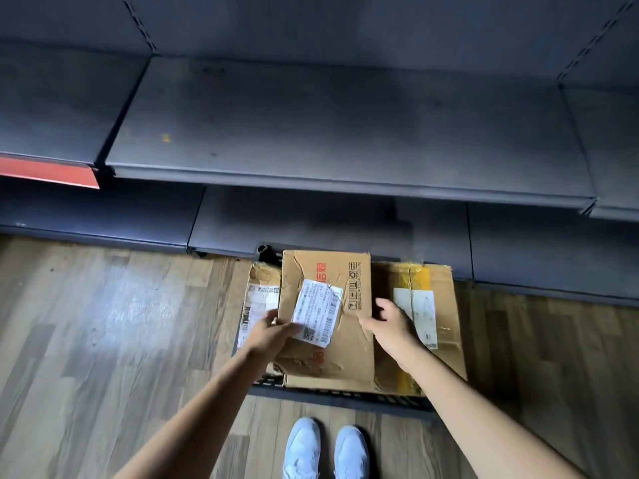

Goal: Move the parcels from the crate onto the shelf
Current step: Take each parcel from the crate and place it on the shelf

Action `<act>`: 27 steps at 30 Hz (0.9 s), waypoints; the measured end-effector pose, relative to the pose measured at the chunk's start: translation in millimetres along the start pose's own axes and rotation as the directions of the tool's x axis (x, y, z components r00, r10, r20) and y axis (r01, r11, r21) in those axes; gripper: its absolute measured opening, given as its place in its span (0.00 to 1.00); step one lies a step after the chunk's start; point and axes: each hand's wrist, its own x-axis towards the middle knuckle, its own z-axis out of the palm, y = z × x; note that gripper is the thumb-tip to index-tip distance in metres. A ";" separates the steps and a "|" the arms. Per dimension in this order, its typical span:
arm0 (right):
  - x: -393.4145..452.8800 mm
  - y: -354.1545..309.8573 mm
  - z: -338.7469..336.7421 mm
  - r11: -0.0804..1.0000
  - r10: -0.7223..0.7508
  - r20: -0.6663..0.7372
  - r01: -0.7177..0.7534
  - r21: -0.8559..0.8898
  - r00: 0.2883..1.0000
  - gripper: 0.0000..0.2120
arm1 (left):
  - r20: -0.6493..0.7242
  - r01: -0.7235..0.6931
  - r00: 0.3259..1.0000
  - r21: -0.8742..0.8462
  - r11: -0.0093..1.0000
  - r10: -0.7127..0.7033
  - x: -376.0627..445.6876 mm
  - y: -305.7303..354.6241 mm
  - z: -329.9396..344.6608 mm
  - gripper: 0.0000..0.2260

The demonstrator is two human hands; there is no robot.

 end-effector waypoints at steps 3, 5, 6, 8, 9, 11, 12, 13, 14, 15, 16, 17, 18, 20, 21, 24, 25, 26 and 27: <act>1.4 11.3 14.9 0.999 0.027 -0.021 -0.026 0.023 0.999 0.33 | 0.059 0.009 0.998 -0.088 0.996 -0.003 2.4 -5.4 1.4 0.18; 2.1 14.3 18.4 1.000 0.026 -0.063 -0.025 0.014 0.998 0.34 | 0.088 0.010 0.996 -0.118 0.993 0.001 4.4 -6.8 0.6 0.17; 2.7 14.6 18.8 1.000 0.026 -0.072 -0.025 0.004 0.997 0.34 | 0.102 0.009 0.995 -0.124 0.992 0.004 6.4 -7.7 0.3 0.16; 3.0 13.6 18.6 1.000 0.020 -0.079 -0.021 -0.012 0.997 0.32 | 0.114 -0.006 0.993 -0.133 0.991 0.021 8.7 -8.9 -0.3 0.14; 2.4 12.4 18.1 1.000 0.020 -0.080 -0.021 -0.005 0.997 0.32 | 0.115 -0.016 0.993 -0.135 0.991 0.032 9.7 -9.8 -0.6 0.13; 1.5 10.4 18.0 1.000 0.025 -0.078 -0.024 0.018 0.997 0.33 | 0.119 -0.030 0.992 -0.137 0.990 0.046 11.2 -11.6 -0.8 0.13; 0.7 9.4 18.2 0.999 0.025 -0.078 -0.023 0.026 0.997 0.33 | 0.119 -0.033 0.992 -0.137 0.990 0.050 11.3 -12.1 -1.1 0.13; -0.6 7.8 18.5 0.999 0.025 -0.078 -0.023 0.026 0.997 0.32 | 0.119 -0.036 0.992 -0.139 0.990 0.052 11.1 -12.2 -1.9 0.12; -2.4 5.7 18.8 1.000 0.019 -0.082 -0.018 0.017 0.996 0.31 | 0.118 -0.040 0.991 -0.141 0.989 0.056 10.9 -12.1 -2.7 0.12; -4.2 3.6 19.3 1.000 0.013 -0.092 -0.012 0.007 0.996 0.29 | 0.118 -0.046 0.991 -0.143 0.989 0.064 9.5 -10.8 -4.2 0.12; -6.5 1.4 20.0 1.000 0.000 -0.108 0.001 0.008 0.994 0.27 | 0.118 -0.057 0.990 -0.147 0.987 0.075 7.3 -8.8 -6.2 0.12; -9.3 -1.1 20.4 1.000 -0.007 -0.119 0.010 0.024 0.993 0.26 | 0.121 -0.067 0.989 -0.155 0.986 0.086 4.5 -6.1 -8.7 0.12; -13.3 -4.1 20.4 0.999 -0.010 -0.116 0.016 0.048 0.993 0.27 | 0.127 -0.075 0.987 -0.158 0.985 0.096 1.3 -3.5 -11.2 0.13; -25.0 -12.0 19.4 0.994 -0.008 -0.090 0.017 0.108 0.996 0.30 | 0.138 -0.095 0.984 -0.154 0.984 0.116 -8.6 2.3 -16.7 0.13; -32.2 -16.9 18.2 0.989 -0.011 -0.079 0.022 0.145 0.997 0.31 | 0.140 -0.108 0.981 -0.157 0.982 0.131 -14.8 5.7 -19.5 0.14; -56.0 -32.3 13.3 0.974 -0.037 -0.065 0.050 0.223 0.997 0.33 | 0.122 -0.154 0.977 -0.168 0.974 0.175 -34.9 18.4 -27.2 0.15; -64.2 -37.6 11.5 0.970 -0.048 -0.067 0.063 0.234 0.997 0.33 | 0.121 -0.173 0.973 -0.167 0.971 0.195 -43.6 23.7 -29.8 0.14; -73.4 -44.0 9.7 0.966 -0.067 -0.072 0.083 0.245 0.995 0.33 | 0.122 -0.194 0.969 -0.165 0.967 0.215 -53.0 29.9 -32.1 0.14; -82.5 -51.3 7.7 0.961 -0.086 -0.081 0.105 0.256 0.993 0.33 | 0.122 -0.212 0.965 -0.164 0.964 0.233 -63.2 36.7 -34.3 0.14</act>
